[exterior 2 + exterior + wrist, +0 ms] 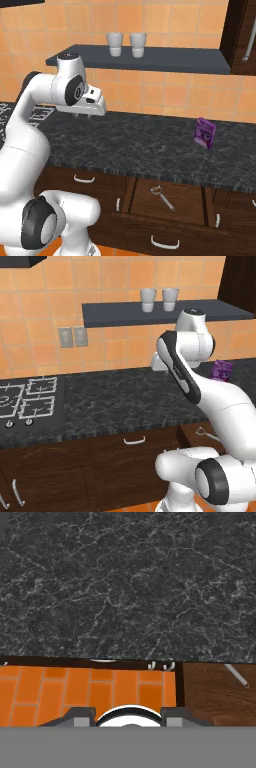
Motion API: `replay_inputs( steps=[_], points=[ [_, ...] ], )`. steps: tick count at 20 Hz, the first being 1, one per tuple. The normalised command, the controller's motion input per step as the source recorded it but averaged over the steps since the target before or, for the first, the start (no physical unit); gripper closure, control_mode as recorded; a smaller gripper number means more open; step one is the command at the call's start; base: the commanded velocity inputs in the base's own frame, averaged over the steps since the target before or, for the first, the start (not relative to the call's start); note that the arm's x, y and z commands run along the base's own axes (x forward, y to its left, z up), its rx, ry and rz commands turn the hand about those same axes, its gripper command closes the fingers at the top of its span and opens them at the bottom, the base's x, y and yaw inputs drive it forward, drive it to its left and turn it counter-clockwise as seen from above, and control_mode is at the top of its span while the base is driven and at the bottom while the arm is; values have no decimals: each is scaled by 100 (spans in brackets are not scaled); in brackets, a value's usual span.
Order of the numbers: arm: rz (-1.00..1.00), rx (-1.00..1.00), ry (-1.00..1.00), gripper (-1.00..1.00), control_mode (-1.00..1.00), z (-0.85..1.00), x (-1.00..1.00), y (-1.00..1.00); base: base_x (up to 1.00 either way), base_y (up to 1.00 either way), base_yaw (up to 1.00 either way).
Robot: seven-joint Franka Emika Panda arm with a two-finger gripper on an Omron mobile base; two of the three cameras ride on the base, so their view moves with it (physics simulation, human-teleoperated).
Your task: Pick the peeler from the drawer and place it on the counter.
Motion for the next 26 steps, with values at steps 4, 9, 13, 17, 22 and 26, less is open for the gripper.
replay_inputs(
  steps=[4, 9, 13, 17, 22, 26],
  points=[
    [-7, 8, -8, -100, -100, 0, -47, -31, 0, 0, 0],
    [-29, 13, -4, -100, -100, -3, -87, -90, 0, 0, 0],
    [-38, 16, -1, -100, -100, -4, -93, -100, 0, 0, 0],
    [-47, 14, 3, -100, -100, -15, -69, -100, 0, 0, 0],
    [-45, 18, 9, -100, -100, -56, -78, -100, 0, 0, 0],
    [-48, 14, 12, -100, -100, -91, -78, -100, 0, 0, 0]
  ],
)
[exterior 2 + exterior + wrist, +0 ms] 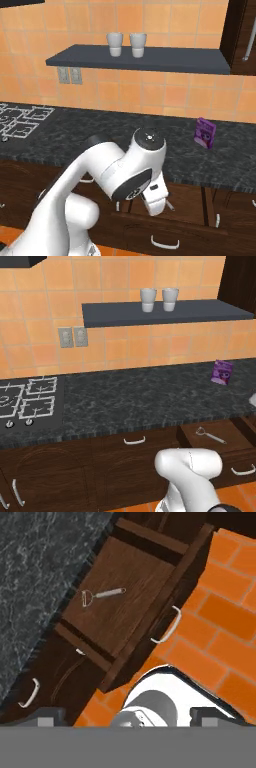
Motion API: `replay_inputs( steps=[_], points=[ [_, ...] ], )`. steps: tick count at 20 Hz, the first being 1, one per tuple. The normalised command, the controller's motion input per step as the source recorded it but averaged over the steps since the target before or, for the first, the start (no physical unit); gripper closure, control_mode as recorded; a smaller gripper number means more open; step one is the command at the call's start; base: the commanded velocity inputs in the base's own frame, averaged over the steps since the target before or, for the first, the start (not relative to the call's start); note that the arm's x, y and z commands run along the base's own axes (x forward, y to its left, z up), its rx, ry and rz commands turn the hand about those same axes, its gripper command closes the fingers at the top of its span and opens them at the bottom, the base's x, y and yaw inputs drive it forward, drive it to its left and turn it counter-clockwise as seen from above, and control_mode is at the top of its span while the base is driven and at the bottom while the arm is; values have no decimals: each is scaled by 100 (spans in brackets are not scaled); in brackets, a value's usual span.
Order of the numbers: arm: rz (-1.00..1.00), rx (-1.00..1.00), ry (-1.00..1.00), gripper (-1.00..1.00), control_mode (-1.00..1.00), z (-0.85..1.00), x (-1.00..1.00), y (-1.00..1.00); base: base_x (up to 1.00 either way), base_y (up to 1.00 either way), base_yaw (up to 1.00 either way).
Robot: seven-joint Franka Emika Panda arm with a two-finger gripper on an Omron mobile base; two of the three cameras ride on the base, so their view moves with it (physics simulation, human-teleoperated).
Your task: Pick the peeler from the drawer and place it on the counter.
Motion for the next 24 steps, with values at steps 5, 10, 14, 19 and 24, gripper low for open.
replay_inputs(
  steps=[5, 10, 14, 19, 24],
  points=[
    [-48, 26, 36, -100, -100, -86, -9, -90, 0, 0, 0],
    [-25, 29, 33, -100, -100, -68, 34, -24, 0, 0, 0],
    [-1, 22, 7, -100, -100, -60, 48, -23, 0, 0, 0],
    [0, 0, 0, -100, -100, -53, 24, -4, 0, 0, 0],
    [0, -12, -2, -100, -100, -47, 15, 0, 0, 0, 0]
  ],
)
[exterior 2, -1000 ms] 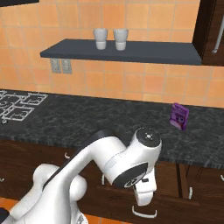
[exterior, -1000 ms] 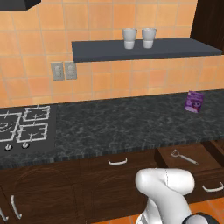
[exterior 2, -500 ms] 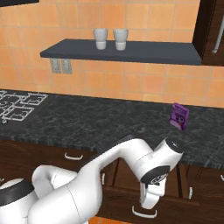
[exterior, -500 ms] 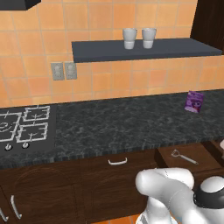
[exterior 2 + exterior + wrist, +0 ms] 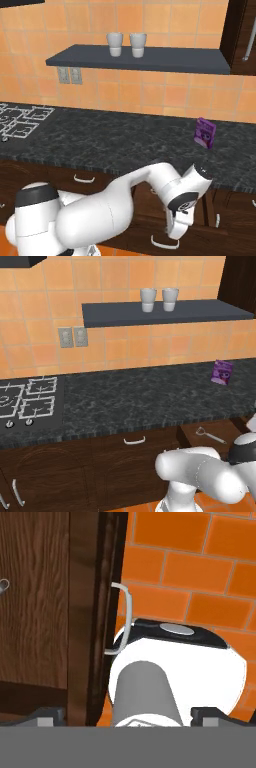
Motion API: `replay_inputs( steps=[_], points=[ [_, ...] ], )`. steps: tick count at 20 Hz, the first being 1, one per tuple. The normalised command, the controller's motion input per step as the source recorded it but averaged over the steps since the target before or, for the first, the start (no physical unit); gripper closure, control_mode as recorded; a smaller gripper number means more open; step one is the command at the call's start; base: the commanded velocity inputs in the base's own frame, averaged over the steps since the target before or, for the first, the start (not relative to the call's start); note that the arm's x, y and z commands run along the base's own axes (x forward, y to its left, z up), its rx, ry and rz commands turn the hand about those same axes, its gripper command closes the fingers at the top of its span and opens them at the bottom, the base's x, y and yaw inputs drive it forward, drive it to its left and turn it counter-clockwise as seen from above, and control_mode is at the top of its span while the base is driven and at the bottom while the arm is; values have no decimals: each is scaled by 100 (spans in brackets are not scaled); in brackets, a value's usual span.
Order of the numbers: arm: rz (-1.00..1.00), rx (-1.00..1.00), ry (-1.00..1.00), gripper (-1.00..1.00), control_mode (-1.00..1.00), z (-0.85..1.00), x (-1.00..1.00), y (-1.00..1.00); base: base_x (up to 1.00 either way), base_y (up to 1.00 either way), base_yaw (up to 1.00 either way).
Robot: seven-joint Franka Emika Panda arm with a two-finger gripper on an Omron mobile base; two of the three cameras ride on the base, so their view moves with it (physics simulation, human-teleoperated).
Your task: Pick the peeler from the drawer and place it on the counter.
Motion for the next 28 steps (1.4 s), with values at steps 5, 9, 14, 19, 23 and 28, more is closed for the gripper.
replay_inputs(
  steps=[5, 9, 14, 19, 23, 28],
  points=[
    [0, -12, -1, -100, -100, -42, 18, 0, 0, 0, 0],
    [0, -8, -2, -100, -100, -42, 26, 0, 0, 0, 0],
    [0, -1, 0, -100, -100, -36, 32, 0, 0, 0, 0],
    [0, -1, -2, -100, -100, -36, 31, 0, 0, 0, 0],
    [0, 0, 3, -100, -100, -26, -21, 0, 0, 0, 0],
    [0, 0, 5, -100, -100, -26, -100, 0, 0, 0, 0]
  ],
)
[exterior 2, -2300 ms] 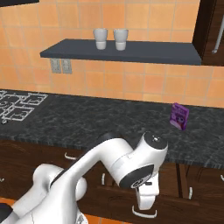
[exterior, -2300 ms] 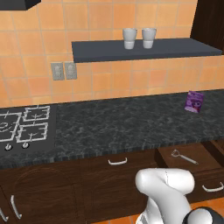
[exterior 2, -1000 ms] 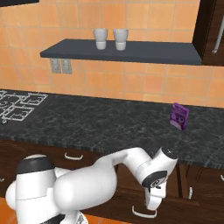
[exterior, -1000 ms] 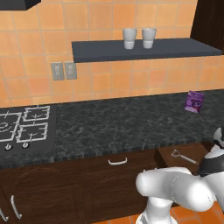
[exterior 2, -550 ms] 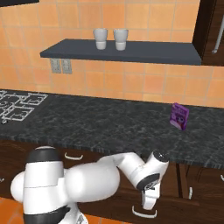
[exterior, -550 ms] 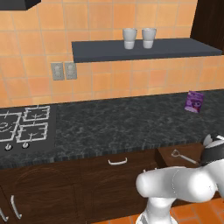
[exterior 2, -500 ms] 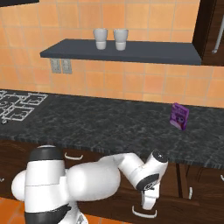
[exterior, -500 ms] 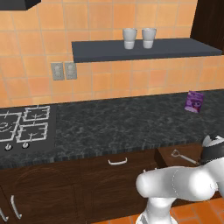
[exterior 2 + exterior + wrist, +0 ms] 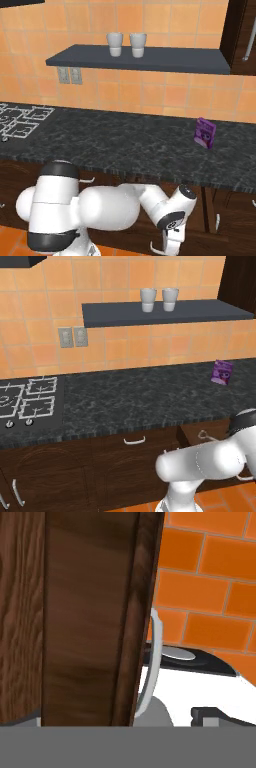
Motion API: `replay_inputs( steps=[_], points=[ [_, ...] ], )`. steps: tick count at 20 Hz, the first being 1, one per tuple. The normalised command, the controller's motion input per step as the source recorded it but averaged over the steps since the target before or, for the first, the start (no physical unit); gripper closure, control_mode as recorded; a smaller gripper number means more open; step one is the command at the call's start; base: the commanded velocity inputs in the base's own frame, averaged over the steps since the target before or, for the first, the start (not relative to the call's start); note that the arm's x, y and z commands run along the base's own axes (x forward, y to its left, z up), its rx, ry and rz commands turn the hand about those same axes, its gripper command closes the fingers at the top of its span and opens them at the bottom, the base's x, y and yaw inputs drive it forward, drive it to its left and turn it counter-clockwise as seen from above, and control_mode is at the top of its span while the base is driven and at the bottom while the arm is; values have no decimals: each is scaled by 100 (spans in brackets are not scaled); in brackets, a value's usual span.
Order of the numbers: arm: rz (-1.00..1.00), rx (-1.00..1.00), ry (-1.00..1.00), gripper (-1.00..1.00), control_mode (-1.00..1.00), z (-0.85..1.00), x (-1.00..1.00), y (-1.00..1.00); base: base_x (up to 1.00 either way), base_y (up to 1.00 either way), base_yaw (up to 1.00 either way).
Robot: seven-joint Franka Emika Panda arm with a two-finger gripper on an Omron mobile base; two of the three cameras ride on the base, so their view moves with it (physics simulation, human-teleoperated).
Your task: Pick the peeler from the drawer and place it on the counter.
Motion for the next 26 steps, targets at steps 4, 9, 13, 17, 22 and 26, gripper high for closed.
replay_inputs(
  steps=[4, 9, 13, 17, 22, 26],
  points=[
    [-1, 0, 0, -100, -100, -21, -100, 0, 0, 0, 0],
    [-1, 2, -14, -100, -100, -3, -100, 0, 0, 0, 0],
    [-16, 6, -31, -100, -100, 96, -63, 6, 0, 0, 0],
    [-17, 6, -3, -100, -100, 100, 29, 15, 0, 0, 0],
    [-18, 11, 18, -100, -100, 73, 97, 9, 0, 0, 0],
    [-8, 6, 9, -100, -100, 1, 54, 0, 0, 0, 0]
  ],
)
